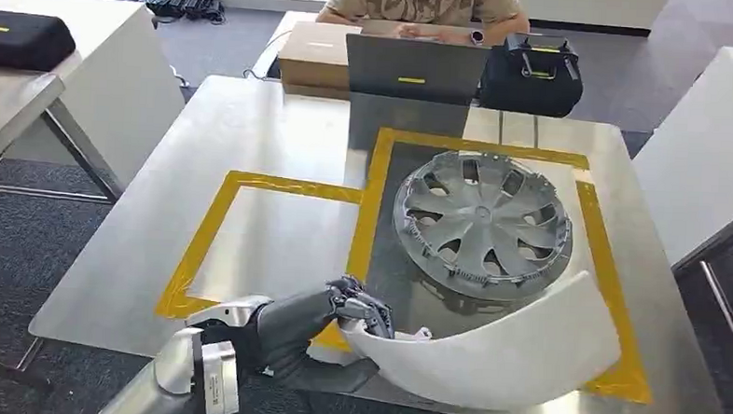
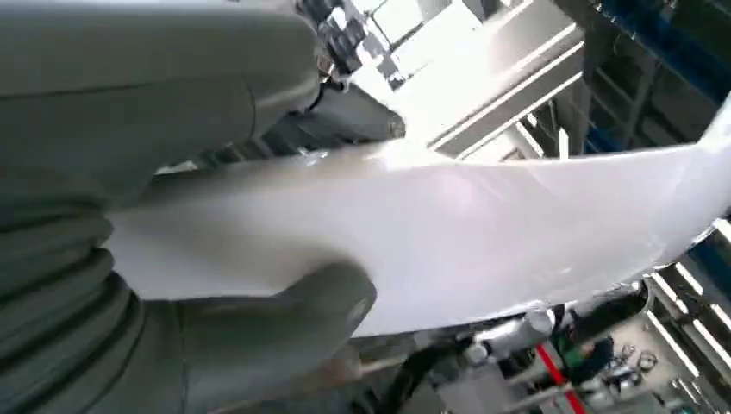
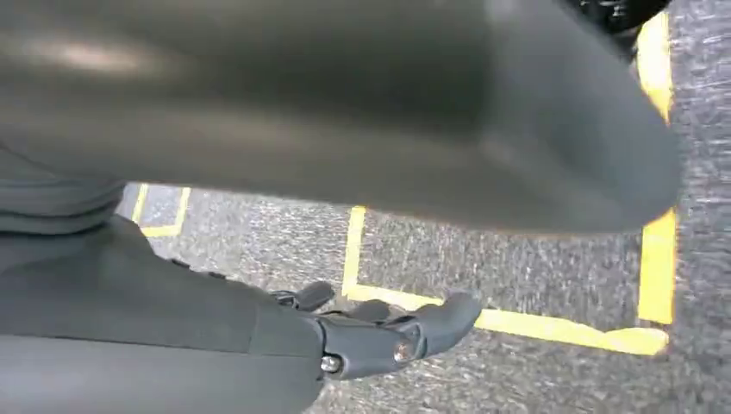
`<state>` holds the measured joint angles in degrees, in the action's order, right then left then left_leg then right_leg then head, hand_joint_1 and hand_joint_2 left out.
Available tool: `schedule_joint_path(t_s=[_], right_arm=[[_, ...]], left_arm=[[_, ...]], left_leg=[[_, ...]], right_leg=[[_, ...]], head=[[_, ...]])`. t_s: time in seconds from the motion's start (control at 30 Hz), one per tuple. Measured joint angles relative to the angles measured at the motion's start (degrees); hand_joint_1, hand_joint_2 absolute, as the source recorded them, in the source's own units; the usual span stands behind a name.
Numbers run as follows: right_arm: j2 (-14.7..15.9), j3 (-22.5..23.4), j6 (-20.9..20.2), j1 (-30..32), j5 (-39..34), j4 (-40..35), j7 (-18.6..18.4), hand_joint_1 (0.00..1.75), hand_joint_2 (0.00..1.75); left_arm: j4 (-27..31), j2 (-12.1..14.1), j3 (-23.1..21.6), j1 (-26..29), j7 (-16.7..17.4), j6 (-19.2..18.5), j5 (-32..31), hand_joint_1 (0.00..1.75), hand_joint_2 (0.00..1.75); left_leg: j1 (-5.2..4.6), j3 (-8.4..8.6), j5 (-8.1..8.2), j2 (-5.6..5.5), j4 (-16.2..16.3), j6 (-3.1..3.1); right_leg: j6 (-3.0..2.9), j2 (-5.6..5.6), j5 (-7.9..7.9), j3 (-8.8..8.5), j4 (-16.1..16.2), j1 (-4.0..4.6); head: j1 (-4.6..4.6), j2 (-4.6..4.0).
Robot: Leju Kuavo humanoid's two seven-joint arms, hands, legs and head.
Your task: Take the parts from the cabinet and place them on the table.
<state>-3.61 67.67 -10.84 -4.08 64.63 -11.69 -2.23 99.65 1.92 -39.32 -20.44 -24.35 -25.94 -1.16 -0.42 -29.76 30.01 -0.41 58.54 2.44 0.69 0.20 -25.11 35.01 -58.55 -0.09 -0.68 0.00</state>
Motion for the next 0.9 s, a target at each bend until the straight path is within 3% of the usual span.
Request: schedule_joint_path(t_s=[0.07, 0.2, 0.33, 0.6, 0.9], right_arm=[[-0.1, 0.0, 0.0, 0.0, 0.0, 0.0, -0.1, 0.00, 0.00], [-0.4, 0.1, -0.2, -0.1, -0.1, 0.0, -0.1, 0.00, 0.00], [-0.6, 0.1, -0.3, -0.1, -0.3, 0.0, 0.1, 0.00, 0.00], [-1.0, 0.5, -0.4, 0.0, -1.0, 0.0, 0.2, 0.00, 0.00], [-1.2, 1.1, -0.5, 0.1, -1.1, 0.0, 0.0, 0.00, 0.00]], left_arm=[[0.1, 0.7, 0.2, -0.2, -0.4, 1.4, -3.1, 1.75, 1.75], [-0.2, 2.4, 0.4, -1.5, -0.9, 3.0, -6.9, 1.75, 1.75], [-1.1, 3.7, 0.4, -3.2, -0.3, 5.9, -12.1, 1.75, 1.75], [-7.8, 6.0, 0.5, -6.6, 0.0, 12.1, -21.7, 1.75, 1.75], [-22.5, 9.4, 1.0, -11.1, -1.0, 23.0, -31.8, 1.75, 1.75]], left_leg=[[0.02, 0.39, 0.03, 0.04, -0.6, -0.72], [0.03, 0.66, -0.05, 0.02, -1.2, -1.56], [0.05, 0.73, -0.11, 0.03, -1.4, -2.10], [0.04, 0.76, -0.17, 0.03, -1.4, -2.19], [0.02, 0.86, -0.16, 0.04, -1.4, -2.18]], right_leg=[[-0.34, 0.05, -0.24, -0.08, 0.0, 0.05], [-0.69, 0.02, -0.45, -0.10, 0.0, 0.06], [-0.79, 0.03, -0.46, -0.10, 0.0, 0.06], [-0.78, 0.02, -0.43, -0.19, 0.0, -0.02], [-0.73, 0.06, -0.41, -0.27, 0.1, -0.11]], head=[[-0.07, 0.00], [-0.11, 0.00], [-0.11, 0.00], [-0.11, 0.00], [-0.11, 0.00]])
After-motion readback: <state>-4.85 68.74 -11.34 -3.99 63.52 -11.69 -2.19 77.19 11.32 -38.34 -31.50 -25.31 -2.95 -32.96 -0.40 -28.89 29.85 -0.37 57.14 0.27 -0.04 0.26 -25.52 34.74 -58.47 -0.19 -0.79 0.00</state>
